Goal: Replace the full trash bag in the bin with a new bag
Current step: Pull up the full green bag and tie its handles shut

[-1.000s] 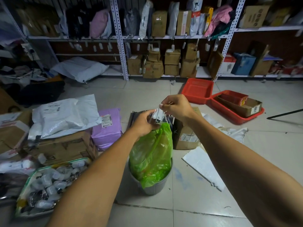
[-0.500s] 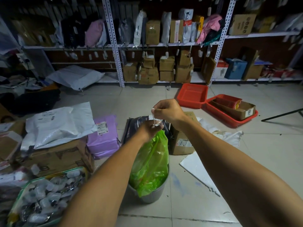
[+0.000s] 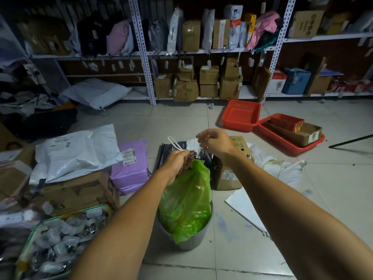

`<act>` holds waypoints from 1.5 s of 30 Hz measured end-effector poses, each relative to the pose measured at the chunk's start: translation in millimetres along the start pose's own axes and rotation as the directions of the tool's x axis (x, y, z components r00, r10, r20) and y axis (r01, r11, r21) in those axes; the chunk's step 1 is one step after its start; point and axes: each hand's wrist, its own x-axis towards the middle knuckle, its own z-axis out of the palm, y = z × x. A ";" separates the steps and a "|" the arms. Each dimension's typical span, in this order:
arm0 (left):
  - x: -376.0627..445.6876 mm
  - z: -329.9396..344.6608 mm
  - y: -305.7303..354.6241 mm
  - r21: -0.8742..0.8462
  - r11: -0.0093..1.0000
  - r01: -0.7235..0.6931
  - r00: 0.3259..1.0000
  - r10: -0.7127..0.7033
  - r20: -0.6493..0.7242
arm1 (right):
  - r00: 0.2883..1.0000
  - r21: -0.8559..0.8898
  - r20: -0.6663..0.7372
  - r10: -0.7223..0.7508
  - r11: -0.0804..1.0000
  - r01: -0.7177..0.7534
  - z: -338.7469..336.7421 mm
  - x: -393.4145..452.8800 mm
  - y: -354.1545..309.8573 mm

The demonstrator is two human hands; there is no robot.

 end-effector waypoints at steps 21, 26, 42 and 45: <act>-7.5 -23.6 -2.7 0.342 0.934 -0.102 0.994 0.109 -0.001 | 0.987 -0.448 0.006 -0.160 0.882 0.145 18.7 -3.6 45.4; -4.3 -33.0 -14.2 0.465 0.878 -0.118 0.978 0.183 -0.097 | 1.000 -0.405 0.026 -0.018 0.914 0.027 20.4 -3.5 59.2; -11.2 -41.1 -24.3 0.247 0.968 -0.046 0.997 0.058 -0.043 | 0.968 -0.100 0.225 -0.112 0.986 0.137 56.9 -8.6 62.4; -13.8 -38.1 -22.7 0.216 0.974 -0.060 0.996 0.073 -0.052 | 0.974 -0.048 0.196 -0.117 0.991 0.129 59.4 -9.1 63.9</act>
